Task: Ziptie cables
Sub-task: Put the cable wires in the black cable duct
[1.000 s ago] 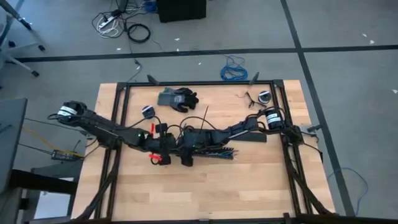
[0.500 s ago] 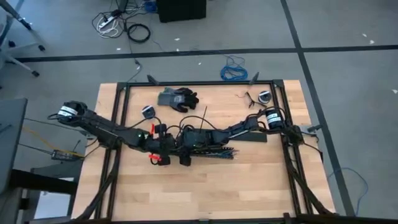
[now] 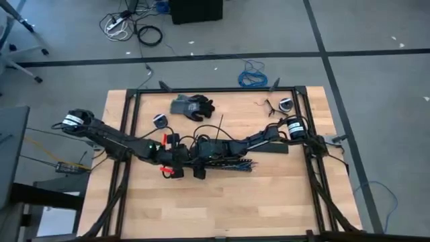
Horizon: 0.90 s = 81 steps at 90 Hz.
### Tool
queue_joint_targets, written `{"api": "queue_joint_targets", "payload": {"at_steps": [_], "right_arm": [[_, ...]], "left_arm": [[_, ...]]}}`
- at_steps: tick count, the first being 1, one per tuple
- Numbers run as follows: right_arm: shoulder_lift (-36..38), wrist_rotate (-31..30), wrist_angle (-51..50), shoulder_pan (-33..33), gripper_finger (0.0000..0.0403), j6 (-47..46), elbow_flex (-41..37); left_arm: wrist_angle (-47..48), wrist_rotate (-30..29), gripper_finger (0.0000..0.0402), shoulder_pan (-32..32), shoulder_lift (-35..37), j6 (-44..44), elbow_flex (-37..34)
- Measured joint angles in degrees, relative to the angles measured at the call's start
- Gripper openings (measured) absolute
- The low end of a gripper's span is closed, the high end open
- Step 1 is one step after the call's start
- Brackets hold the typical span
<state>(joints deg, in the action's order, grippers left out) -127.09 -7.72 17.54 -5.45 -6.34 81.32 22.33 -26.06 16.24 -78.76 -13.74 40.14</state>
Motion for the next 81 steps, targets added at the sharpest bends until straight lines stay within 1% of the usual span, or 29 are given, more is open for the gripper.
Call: {"api": "queue_joint_targets", "payload": {"at_steps": [11, 32, 44, 51, 61, 81], "right_arm": [[-0.1, 0.0, 0.3, 0.0, 0.0269, 0.0, 0.0], [-0.2, 0.1, 0.7, 0.0, 0.0214, 0.6, 0.0], [-0.2, 0.2, 0.9, 0.0, 0.0193, 1.0, 0.0], [-0.2, 0.3, 0.9, 0.0, 0.0186, 1.0, 0.0], [-0.2, 0.4, 0.9, 0.0, 0.0184, 1.0, 0.0], [-0.2, 0.4, 0.9, -0.1, 0.0184, 1.0, 0.0]], "left_arm": [[0.6, -0.2, 0.0, 0.0, 0.0, 0.0, 0.0], [1.4, -0.5, 0.0, 0.0, 0.0, -0.5, 0.0], [1.3, -0.8, 0.0, 0.0, 0.1, -0.6, 0.0], [-0.1, -0.5, 0.0, 0.0, 0.1, -0.8, 0.0], [-2.9, 1.9, 0.0, 0.0, 0.1, -0.2, 0.0], [-3.9, 2.0, 0.0, -0.4, 0.0, -0.1, -0.6]]}}
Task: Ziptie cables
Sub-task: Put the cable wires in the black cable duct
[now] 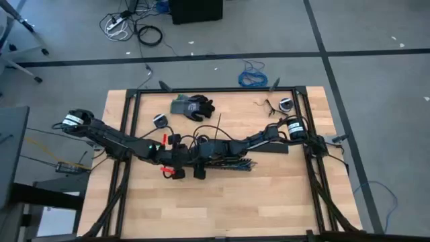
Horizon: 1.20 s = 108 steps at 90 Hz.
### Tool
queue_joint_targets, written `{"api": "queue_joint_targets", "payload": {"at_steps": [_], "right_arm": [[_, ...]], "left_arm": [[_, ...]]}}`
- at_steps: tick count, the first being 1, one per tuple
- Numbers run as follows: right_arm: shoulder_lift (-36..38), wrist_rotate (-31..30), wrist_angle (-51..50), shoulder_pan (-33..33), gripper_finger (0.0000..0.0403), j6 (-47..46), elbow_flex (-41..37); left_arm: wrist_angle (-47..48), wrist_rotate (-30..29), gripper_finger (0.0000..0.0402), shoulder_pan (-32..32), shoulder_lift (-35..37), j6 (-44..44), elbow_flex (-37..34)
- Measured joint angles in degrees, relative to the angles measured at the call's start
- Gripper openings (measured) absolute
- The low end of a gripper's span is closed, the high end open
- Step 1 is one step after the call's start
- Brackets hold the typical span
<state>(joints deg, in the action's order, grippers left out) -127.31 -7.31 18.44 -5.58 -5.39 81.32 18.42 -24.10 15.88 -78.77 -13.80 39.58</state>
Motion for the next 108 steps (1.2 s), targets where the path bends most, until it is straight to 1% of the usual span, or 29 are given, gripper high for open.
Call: {"api": "queue_joint_targets", "payload": {"at_steps": [31, 45, 108], "right_arm": [[0.0, -0.2, 0.0, 0.0, 0.0181, 0.0, 0.0], [0.0, 1.0, 0.1, 0.0, 0.0181, -0.1, 0.0], [-0.1, 0.8, -0.1, 0.0, 0.0182, -0.5, 0.0]], "left_arm": [[-1.4, -0.3, 0.0, -0.5, 0.0, 0.1, -1.2], [-1.7, -0.8, 0.0, -0.4, -0.1, 0.2, -1.3], [-0.8, -6.4, 0.0, -0.4, -0.1, -0.4, -1.3]]}}
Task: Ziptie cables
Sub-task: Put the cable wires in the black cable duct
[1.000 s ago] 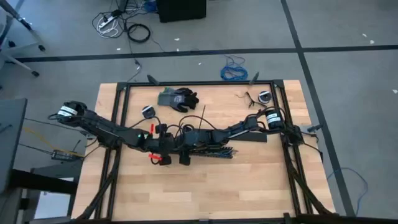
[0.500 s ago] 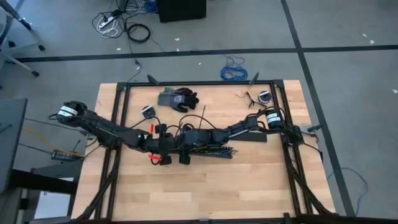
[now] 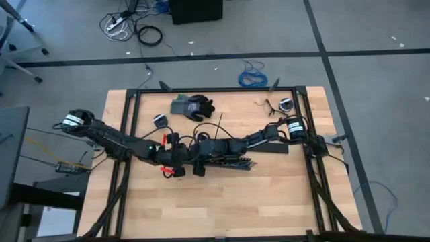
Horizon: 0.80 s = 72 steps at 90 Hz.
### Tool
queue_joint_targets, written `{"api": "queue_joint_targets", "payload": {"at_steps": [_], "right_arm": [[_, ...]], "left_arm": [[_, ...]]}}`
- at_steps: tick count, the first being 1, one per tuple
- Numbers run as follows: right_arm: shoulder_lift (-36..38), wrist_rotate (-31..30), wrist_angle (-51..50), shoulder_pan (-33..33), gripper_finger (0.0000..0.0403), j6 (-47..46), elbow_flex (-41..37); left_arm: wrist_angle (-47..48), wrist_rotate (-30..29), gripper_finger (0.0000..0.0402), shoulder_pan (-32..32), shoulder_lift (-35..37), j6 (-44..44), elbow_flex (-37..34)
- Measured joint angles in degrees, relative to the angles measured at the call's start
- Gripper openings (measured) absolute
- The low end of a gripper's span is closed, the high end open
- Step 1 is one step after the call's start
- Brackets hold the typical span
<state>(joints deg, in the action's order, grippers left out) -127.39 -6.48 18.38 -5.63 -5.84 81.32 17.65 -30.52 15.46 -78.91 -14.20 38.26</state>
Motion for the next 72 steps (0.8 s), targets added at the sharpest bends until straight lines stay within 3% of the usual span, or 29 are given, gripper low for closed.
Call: {"api": "queue_joint_targets", "payload": {"at_steps": [15, 55, 72], "right_arm": [[0.0, 2.7, 0.1, -0.7, 0.0181, 0.1, 0.0], [0.0, 0.9, 0.4, -1.0, 0.0181, 1.0, 0.0], [-0.1, 0.6, 1.3, -0.5, 0.018, 1.5, 0.0]], "left_arm": [[0.0, -5.2, 0.0, -0.4, 0.0, -1.3, 0.0], [-1.9, 2.7, 0.0, -0.6, 0.1, -5.8, 0.0], [-2.7, 2.4, 0.0, -0.5, -0.1, -6.0, 0.0]]}}
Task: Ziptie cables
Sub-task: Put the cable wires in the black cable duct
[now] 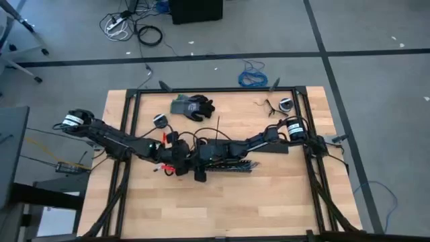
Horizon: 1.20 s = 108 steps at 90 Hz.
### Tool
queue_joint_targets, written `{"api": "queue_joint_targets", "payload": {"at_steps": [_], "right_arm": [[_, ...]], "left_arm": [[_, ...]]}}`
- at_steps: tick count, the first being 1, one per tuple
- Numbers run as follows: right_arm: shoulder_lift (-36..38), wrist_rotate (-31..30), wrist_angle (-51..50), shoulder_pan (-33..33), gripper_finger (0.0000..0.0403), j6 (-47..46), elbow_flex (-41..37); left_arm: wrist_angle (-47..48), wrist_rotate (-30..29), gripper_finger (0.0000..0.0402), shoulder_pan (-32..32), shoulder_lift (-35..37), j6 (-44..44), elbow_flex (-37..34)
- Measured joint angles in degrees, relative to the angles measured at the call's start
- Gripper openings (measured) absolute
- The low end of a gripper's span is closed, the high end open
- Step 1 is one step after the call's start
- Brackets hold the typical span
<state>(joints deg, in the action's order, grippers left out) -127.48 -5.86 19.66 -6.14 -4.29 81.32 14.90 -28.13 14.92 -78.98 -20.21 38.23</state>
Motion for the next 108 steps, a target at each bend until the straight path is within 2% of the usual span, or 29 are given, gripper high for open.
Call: {"api": "queue_joint_targets", "payload": {"at_steps": [62, 86, 108], "right_arm": [[0.0, -0.1, 1.2, 0.4, 0.0175, 0.1, 0.0], [0.1, -1.9, 2.6, -0.6, 0.0174, 5.4, 0.0], [0.1, -1.9, 4.1, -0.6, 0.0173, 5.5, 0.0]], "left_arm": [[0.2, -1.1, 0.0, 0.1, -0.1, 0.7, -1.0], [-0.6, -1.1, 0.0, 0.1, -0.2, 1.8, -2.0], [-2.0, -1.4, 0.0, 0.1, -0.2, 2.0, -2.0]]}}
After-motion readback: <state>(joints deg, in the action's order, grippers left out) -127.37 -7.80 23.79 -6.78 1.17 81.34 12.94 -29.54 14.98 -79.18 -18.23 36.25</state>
